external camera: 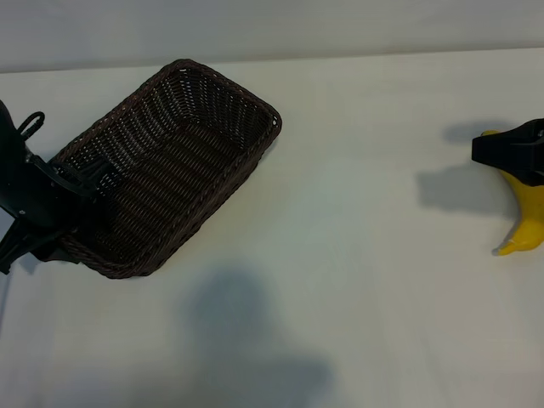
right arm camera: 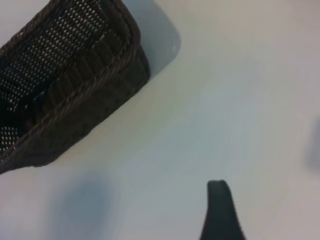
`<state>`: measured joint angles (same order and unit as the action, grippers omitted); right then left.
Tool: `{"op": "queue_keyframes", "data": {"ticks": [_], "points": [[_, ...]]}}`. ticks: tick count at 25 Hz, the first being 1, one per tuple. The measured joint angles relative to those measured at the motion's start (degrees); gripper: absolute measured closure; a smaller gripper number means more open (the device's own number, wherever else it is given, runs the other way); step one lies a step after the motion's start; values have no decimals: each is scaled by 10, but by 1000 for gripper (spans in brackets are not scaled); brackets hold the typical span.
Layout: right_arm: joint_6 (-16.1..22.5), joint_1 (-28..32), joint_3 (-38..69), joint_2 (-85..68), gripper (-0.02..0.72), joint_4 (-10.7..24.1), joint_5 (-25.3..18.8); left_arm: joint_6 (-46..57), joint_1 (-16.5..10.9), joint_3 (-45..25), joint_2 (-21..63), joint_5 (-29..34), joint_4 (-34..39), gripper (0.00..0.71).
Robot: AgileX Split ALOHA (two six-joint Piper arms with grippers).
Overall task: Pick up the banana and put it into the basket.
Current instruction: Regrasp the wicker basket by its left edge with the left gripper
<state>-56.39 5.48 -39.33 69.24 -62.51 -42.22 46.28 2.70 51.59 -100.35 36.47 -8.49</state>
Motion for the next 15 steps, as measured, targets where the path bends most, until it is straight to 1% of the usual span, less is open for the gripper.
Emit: {"op": "queue_keyframes", "data": {"ticks": [3,8,9,15], "points": [[0,0,0,0,215,0,0,1,0,0,-4,-2,3,254],[0,0,0,0,215,0,1,8,0,0,-5,-6,1,457],[0,0,0,0,215,0,0,9,0,0,-5,-9,-1,474],[0,0,0,0,215,0,1,10,0,0,-5,-12,-3,474]]}}
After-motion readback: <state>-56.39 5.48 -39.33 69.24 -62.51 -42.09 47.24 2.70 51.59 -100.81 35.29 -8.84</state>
